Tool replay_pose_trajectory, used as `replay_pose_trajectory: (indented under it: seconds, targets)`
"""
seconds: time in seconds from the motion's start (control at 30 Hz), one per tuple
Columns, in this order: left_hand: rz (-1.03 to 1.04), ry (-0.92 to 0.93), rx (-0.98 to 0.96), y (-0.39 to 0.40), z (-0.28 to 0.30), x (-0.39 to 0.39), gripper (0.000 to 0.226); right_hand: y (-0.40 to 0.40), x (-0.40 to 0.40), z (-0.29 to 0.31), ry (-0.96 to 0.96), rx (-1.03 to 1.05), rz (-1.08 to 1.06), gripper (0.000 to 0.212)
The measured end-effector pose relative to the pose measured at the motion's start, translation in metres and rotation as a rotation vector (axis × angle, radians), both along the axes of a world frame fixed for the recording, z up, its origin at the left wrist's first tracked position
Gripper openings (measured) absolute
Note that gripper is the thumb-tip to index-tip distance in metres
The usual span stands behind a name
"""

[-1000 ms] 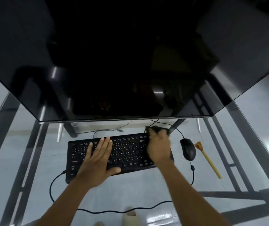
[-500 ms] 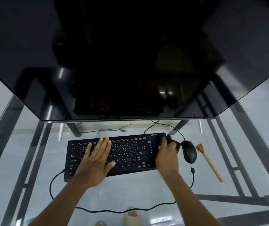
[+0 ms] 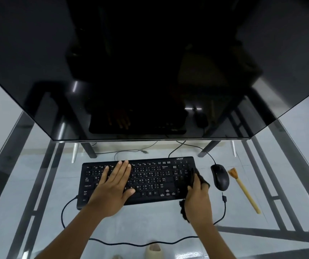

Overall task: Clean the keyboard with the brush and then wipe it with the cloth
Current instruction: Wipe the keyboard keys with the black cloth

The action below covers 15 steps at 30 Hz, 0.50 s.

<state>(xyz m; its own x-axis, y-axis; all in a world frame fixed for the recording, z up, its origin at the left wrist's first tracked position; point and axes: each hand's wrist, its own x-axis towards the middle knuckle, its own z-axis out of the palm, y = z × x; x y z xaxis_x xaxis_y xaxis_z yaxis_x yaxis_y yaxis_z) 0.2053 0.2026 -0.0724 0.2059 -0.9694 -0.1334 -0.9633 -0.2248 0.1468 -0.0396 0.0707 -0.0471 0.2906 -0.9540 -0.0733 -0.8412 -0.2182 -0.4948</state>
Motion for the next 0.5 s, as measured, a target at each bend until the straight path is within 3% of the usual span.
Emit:
replay_pose_trajectory:
  seconds: [0.17, 0.33, 0.4, 0.5]
  targets:
    - [-0.006, 0.038, 0.054, 0.000, 0.003, 0.004, 0.075, -0.003, -0.004, 0.004, 0.007, 0.066, 0.140, 0.047]
    - [0.060, 0.253, 0.006, 0.015, 0.021, 0.039, 0.109, -0.057, 0.023, 0.012, 0.030, -0.053, 0.076, 0.036]
    - [0.109, 0.234, 0.075, 0.032, 0.025, 0.062, 0.125, -0.052, 0.034, 0.009, 0.059, -0.091, 0.118, 0.037]
    - [0.076, 0.230, 0.149, 0.048, 0.023, 0.076, 0.131, -0.013, 0.049, 0.001, 0.056, -0.125, 0.233, 0.039]
